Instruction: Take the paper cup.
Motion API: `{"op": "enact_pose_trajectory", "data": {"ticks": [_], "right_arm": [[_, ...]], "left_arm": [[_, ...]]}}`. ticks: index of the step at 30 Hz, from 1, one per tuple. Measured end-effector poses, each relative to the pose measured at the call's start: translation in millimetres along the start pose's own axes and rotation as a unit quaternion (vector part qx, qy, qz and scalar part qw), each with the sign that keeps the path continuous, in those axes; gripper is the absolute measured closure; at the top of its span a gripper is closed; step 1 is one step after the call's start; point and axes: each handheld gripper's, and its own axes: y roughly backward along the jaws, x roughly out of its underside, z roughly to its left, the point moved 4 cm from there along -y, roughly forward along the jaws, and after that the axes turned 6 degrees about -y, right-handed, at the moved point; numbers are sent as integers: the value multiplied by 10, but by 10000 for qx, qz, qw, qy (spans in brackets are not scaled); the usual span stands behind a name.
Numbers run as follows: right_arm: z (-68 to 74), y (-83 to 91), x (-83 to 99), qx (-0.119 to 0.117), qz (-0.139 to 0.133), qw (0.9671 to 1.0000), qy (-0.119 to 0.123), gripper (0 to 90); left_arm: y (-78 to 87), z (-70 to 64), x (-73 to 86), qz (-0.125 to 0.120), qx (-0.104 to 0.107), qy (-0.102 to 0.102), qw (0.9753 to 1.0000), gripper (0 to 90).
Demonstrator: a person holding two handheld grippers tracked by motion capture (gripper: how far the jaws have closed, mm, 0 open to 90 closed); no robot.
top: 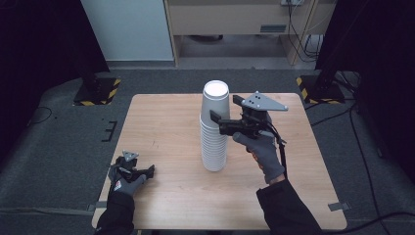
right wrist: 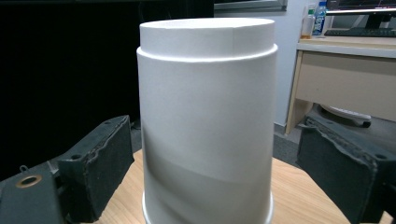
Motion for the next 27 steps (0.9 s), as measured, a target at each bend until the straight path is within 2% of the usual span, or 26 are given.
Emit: {"op": "enact_pose_trajectory", "data": {"ticks": [11,27], "right_arm": [[19,-172,57,-25,73,10000,-31,108],[39,-389,65,83,123,9999,-2,113]], "left_arm": [[-1,1,0,0,6,-6,10000,0],[-1,0,0,0,7,-5,10000,0]]}}
